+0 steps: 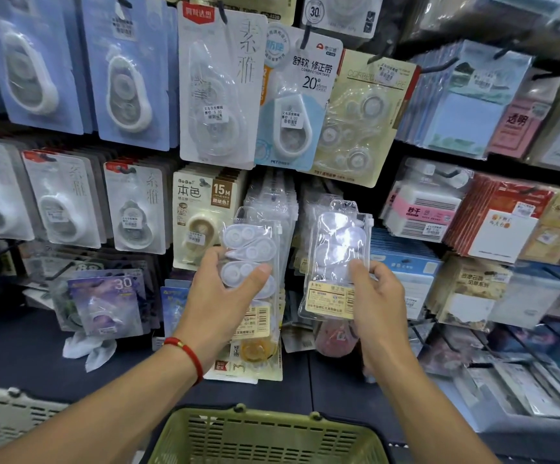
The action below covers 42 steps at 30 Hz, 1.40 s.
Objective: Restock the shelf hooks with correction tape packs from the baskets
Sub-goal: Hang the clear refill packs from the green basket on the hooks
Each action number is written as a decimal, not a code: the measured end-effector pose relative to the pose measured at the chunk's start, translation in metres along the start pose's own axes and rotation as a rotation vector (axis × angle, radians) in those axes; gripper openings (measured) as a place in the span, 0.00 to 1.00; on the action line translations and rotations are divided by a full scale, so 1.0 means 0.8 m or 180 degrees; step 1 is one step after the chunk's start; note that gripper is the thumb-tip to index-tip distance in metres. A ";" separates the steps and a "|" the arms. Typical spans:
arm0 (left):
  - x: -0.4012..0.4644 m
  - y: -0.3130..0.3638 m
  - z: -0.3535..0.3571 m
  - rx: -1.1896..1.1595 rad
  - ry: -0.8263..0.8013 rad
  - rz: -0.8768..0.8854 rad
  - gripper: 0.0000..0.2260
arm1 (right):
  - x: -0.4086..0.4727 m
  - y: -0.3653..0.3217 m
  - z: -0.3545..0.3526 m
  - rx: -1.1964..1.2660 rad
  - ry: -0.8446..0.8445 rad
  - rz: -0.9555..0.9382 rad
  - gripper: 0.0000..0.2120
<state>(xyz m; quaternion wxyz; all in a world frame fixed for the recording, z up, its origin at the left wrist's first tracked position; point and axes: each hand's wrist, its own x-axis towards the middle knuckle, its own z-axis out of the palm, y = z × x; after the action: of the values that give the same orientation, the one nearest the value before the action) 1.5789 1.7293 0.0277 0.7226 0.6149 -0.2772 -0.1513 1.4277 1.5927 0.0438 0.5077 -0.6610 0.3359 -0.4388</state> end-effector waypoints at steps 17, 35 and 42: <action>-0.004 0.005 0.001 0.0069 -0.0209 -0.0066 0.14 | 0.000 0.007 0.001 -0.1488 0.0374 -0.1288 0.11; -0.026 0.018 0.020 0.0089 -0.1314 -0.0184 0.25 | -0.006 0.009 0.013 0.0046 0.0206 -0.0200 0.11; -0.031 0.021 0.022 0.0054 -0.1331 -0.0111 0.26 | -0.013 0.007 0.015 0.0139 0.0392 -0.0213 0.08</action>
<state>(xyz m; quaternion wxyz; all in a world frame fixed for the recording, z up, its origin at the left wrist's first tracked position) 1.5467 1.7321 0.0401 0.6414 0.5809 -0.4117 -0.2858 1.4349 1.6049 0.0351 0.4855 -0.6324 0.3345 -0.5026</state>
